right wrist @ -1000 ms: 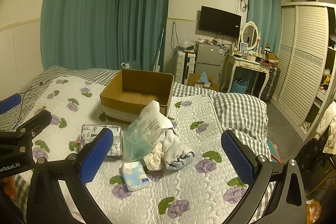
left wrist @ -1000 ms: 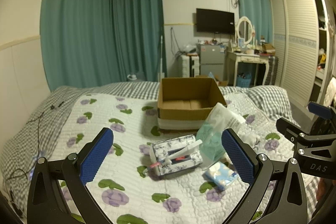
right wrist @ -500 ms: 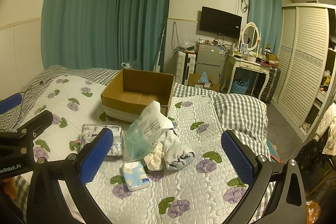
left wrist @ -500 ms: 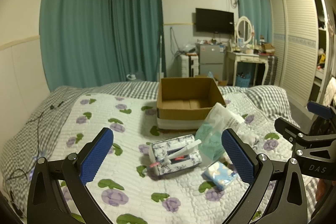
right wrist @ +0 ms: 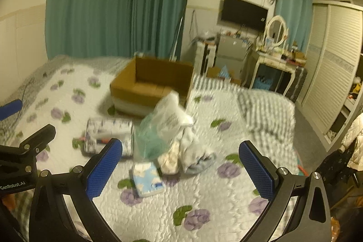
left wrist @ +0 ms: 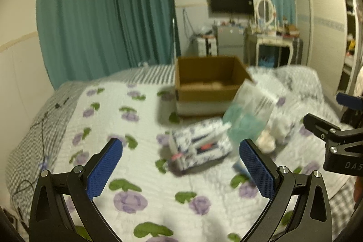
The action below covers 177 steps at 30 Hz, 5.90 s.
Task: Organize soft objects
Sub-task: 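Grasp the floral tissue box with left tool while right tool grasps blue tissue pack, then lower tissue box into cardboard box with left tool while right tool drops blue pack, then grasp white rolled socks with left tool while right tool grasps green plastic bag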
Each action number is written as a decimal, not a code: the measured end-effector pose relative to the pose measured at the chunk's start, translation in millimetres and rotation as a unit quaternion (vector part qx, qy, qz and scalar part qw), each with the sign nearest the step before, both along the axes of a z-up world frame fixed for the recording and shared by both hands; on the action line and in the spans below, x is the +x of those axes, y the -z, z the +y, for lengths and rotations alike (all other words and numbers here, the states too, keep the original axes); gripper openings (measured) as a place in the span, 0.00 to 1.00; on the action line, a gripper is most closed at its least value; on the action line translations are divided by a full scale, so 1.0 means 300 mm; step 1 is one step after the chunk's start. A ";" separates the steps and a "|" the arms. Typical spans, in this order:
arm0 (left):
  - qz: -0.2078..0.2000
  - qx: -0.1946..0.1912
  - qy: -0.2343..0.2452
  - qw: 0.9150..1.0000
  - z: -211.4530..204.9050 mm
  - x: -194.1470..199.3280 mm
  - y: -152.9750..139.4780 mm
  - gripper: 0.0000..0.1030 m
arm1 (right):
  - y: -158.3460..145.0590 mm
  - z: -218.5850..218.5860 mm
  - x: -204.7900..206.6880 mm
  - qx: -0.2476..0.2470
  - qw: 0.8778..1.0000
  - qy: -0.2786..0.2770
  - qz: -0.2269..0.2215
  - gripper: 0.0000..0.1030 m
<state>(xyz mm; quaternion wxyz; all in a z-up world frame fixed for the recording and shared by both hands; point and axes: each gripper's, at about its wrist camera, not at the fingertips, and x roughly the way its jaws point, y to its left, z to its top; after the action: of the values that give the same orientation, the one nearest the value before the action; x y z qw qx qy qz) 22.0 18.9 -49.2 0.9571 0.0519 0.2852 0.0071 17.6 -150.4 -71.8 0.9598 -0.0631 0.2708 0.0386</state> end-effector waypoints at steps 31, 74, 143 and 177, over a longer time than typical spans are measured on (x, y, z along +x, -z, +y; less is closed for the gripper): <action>0.103 -0.030 -0.007 0.994 -0.006 0.175 0.106 1.00 | 0.252 0.061 0.211 0.031 0.990 -0.076 0.115 0.54; 0.021 -0.028 0.002 0.999 -0.038 0.326 -0.103 0.21 | 0.006 -0.003 0.239 0.028 0.995 -0.090 0.024 0.54; 0.086 0.002 0.011 0.996 -0.040 0.515 0.212 0.91 | 0.214 -0.015 0.536 0.064 0.987 -0.062 0.131 0.85; 0.166 -0.038 0.012 0.985 -0.009 0.486 0.359 0.14 | 0.204 -0.046 0.442 0.092 0.992 -0.074 0.042 0.23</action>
<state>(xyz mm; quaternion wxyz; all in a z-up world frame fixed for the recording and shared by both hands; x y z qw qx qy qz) 167.7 16.3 -156.9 0.8977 0.0192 0.4395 -0.0234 150.3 -164.2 -132.8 0.9437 0.0074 0.3011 0.1370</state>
